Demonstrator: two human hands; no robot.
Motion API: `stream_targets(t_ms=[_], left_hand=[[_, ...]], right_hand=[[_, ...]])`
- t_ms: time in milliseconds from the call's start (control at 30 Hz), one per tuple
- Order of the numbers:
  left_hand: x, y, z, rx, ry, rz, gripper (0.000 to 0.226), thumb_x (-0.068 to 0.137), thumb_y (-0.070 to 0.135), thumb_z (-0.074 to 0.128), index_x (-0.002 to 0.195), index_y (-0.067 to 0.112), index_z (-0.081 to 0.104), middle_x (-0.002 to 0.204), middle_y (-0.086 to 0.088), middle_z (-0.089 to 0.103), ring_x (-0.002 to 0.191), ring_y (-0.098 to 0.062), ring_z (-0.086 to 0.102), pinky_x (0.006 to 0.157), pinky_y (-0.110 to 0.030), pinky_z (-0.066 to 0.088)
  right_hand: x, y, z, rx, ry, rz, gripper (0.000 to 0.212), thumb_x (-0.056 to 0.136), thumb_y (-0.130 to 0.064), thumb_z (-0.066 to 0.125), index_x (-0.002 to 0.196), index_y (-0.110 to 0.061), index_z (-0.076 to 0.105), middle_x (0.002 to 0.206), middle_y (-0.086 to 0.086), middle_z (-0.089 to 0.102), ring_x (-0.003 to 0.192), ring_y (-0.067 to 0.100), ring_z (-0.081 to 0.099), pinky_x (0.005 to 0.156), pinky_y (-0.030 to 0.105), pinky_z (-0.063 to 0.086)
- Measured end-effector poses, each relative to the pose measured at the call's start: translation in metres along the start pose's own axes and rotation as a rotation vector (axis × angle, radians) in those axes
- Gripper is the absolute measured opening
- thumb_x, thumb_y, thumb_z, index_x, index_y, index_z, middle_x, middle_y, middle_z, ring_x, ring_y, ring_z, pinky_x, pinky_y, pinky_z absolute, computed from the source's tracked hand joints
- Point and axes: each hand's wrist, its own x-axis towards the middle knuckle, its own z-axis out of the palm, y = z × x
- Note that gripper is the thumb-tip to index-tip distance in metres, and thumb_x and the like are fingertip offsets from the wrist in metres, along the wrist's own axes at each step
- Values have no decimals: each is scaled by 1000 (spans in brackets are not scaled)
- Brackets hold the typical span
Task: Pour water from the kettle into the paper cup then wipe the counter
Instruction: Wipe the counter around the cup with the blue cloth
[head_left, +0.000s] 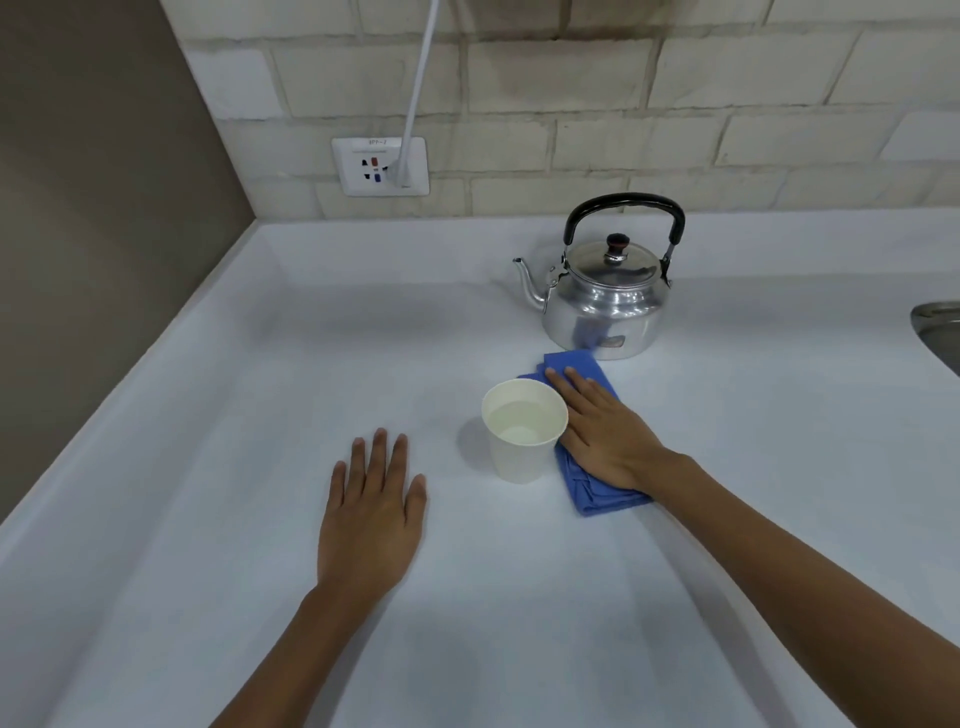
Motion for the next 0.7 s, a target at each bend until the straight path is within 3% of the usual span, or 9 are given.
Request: stream_targets(t_ms=[100, 200, 333, 500, 600, 700], left_hand=[[-1, -3, 0, -23, 4, 9, 56, 97, 41, 14, 145, 22, -8, 156, 0, -8, 143, -18, -11, 115, -33, -7], [0, -4, 1, -35, 13, 11, 55, 96, 43, 13, 141, 24, -14, 156, 3, -10, 143, -15, -12, 114, -31, -10], [-1, -4, 2, -52, 11, 2, 54, 97, 43, 13, 139, 25, -17, 156, 3, -11, 142, -14, -13, 114, -31, -10], [1, -1, 1, 3, 13, 14, 59, 93, 43, 2, 146, 20, -5, 156, -1, -7, 144, -20, -8, 115, -35, -5], [1, -3, 2, -31, -1, 10, 56, 97, 41, 11, 146, 19, -5, 157, -2, -6, 144, -20, -9, 117, -37, -3], [0, -5, 3, -28, -6, 21, 56, 97, 40, 14, 141, 20, -13, 157, -2, -8, 143, -20, -10, 117, -36, -2]], right_hand=[[-19, 3, 5, -6, 18, -120, 49, 99, -31, 20, 138, -28, -10, 155, -6, -7, 142, 10, -13, 118, 28, -5], [-47, 20, 6, -9, 6, -191, 48, 96, -36, 16, 137, -40, -9, 151, -16, -11, 141, 5, -15, 116, 24, -7], [-55, 61, -8, -4, 35, 10, 51, 98, -30, 28, 140, -36, 0, 155, -8, 0, 144, 11, -3, 118, 28, -1], [-42, 46, -9, -18, 47, 343, 52, 98, -33, 23, 145, -27, 2, 158, 1, -4, 144, 17, -7, 118, 33, -3], [-57, 9, 2, -15, 95, 338, 53, 98, -35, 22, 145, -26, -1, 157, 2, -7, 144, 19, -9, 116, 32, -7], [-93, -24, 15, 5, 122, 196, 54, 95, -43, 15, 144, -33, -6, 154, -8, -13, 142, 13, -16, 114, 27, -13]])
